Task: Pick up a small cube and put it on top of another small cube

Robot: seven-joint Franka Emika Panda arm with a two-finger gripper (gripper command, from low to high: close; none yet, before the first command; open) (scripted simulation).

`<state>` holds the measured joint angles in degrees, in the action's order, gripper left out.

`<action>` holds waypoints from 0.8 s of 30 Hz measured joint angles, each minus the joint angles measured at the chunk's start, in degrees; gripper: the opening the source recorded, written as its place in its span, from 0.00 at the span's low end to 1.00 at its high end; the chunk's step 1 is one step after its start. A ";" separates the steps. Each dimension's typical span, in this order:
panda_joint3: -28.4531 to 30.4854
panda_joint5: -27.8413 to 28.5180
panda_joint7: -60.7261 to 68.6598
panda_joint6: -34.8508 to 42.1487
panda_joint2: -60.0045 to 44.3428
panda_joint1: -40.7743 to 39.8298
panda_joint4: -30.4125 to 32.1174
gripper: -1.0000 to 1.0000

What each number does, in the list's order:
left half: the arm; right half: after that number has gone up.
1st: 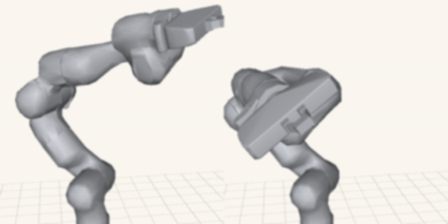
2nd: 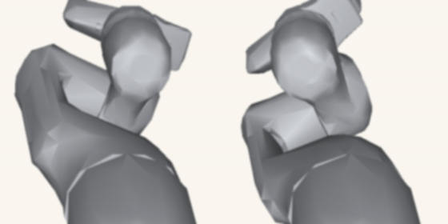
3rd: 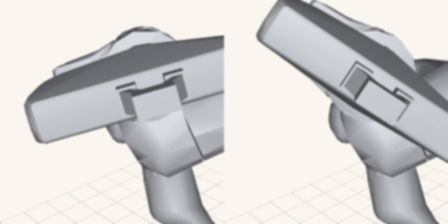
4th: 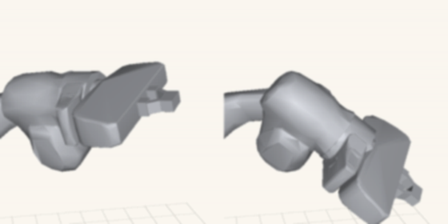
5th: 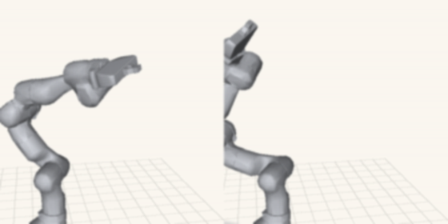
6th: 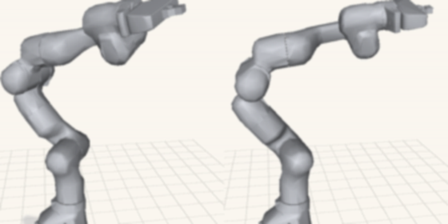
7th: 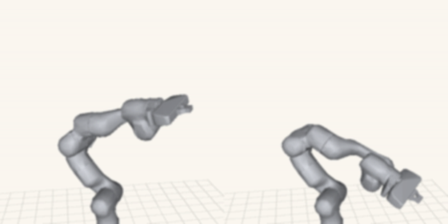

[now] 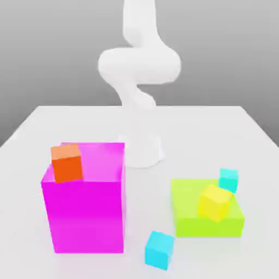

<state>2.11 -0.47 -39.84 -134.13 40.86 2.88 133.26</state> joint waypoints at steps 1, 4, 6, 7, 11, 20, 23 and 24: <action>0.90 -0.25 2.61 -1.02 -2.14 1.22 0.64 0.50; 3.36 -1.17 10.19 -3.82 -8.22 4.50 2.43 0.50; 4.87 -1.88 15.21 -5.67 -12.18 6.51 3.61 0.50; 5.59 -2.26 17.74 -6.59 -14.17 7.48 4.19 0.50; 7.99 -4.05 28.01 -10.26 -22.12 10.88 6.53 0.50; 9.40 -7.32 50.58 -18.53 -39.96 14.98 11.78 0.50; 9.03 -6.61 56.81 -21.39 -45.69 15.02 13.58 0.50; 8.89 -5.97 58.60 -22.37 -47.56 14.88 14.19 0.50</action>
<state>11.00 -6.44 18.76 -156.50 -6.70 17.77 147.45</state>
